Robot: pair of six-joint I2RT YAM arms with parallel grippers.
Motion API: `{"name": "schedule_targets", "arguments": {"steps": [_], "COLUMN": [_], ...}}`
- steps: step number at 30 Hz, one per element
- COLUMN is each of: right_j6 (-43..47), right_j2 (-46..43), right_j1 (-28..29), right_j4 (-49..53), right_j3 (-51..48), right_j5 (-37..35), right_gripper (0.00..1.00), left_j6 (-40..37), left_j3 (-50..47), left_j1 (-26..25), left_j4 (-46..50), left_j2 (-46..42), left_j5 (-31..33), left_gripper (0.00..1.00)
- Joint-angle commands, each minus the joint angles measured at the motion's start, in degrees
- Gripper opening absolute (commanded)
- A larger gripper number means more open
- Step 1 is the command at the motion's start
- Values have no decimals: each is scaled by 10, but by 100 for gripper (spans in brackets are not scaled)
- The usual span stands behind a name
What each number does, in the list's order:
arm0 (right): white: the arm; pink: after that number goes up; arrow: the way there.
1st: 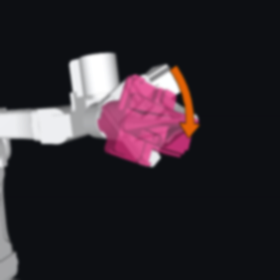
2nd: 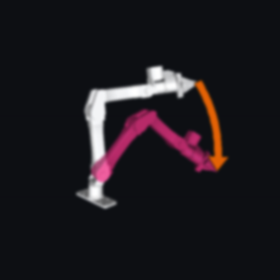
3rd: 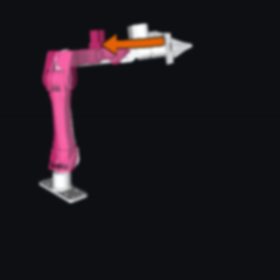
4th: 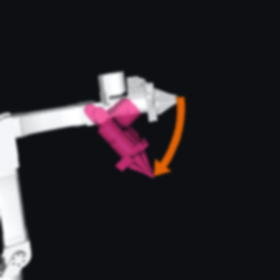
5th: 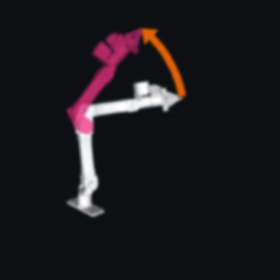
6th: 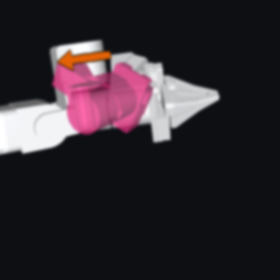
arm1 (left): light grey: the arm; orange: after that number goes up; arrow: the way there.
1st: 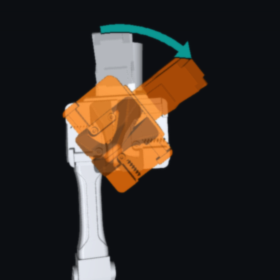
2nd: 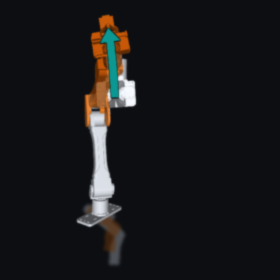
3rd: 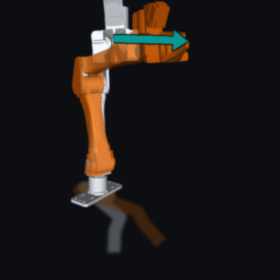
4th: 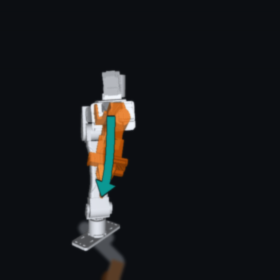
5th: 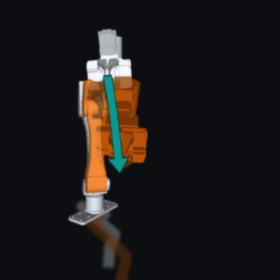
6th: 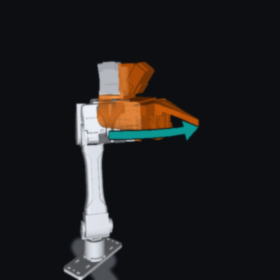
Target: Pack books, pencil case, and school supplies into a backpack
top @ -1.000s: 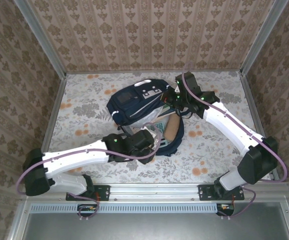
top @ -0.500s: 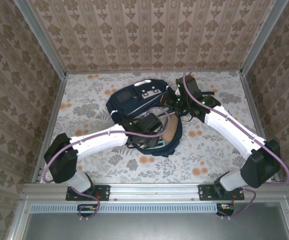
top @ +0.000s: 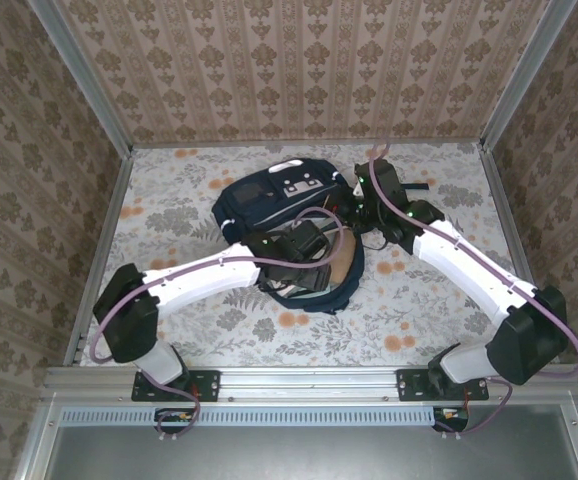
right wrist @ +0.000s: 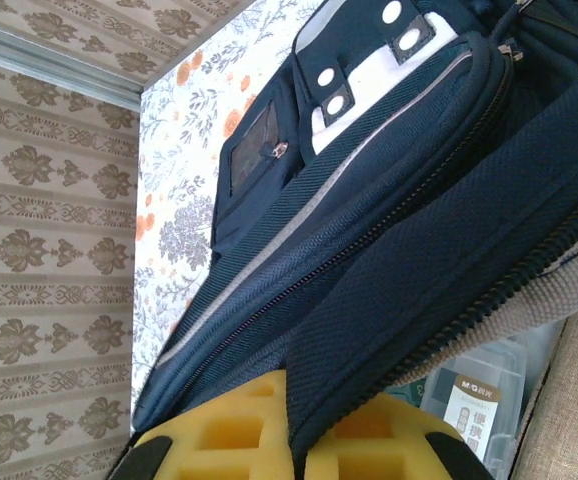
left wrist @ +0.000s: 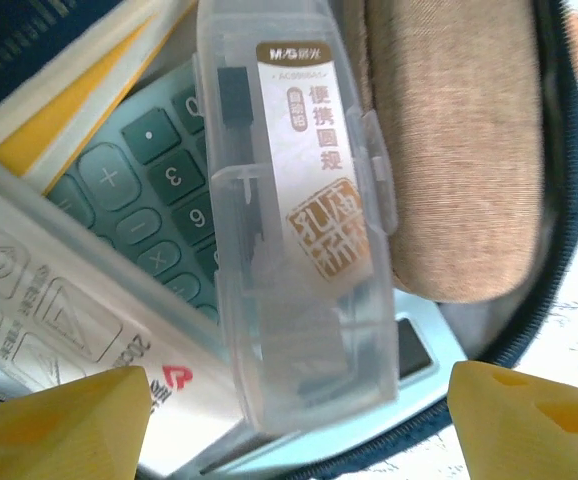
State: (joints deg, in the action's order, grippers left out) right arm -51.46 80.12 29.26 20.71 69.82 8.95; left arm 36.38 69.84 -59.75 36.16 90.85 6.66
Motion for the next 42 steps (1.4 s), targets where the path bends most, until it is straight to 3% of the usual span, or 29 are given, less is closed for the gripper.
{"name": "schedule_targets", "arguments": {"steps": [1, 8, 14, 26, 33, 42], "right_j6": [1, -5, -21, -10, 37, 150], "right_j2": [-29, -65, -99, -129, -109, -45], "right_j1": [6, 8, 12, 19, -10, -150], "right_j4": [-18, -21, -27, 4, 39, 48], "right_j3": [-28, -100, -179, -236, -225, -197], "right_j5": [10, 8, 6, -28, -56, -20], "right_gripper": [0, 1, 3, 5, 4, 5], "left_j6": [32, 75, 42, -70, -64, -44], "left_j3": [-19, -120, -195, -235, -221, -187], "left_j1": [-4, 45, 181, 408, 450, 439], "left_j4": [29, 49, 48, -28, -77, -99], "left_j2": [-88, -243, -316, -208, -132, -90], "left_j5": [26, -6, -60, -171, -205, -230], "left_gripper": [78, 73, 66, 52, 50, 54]}}
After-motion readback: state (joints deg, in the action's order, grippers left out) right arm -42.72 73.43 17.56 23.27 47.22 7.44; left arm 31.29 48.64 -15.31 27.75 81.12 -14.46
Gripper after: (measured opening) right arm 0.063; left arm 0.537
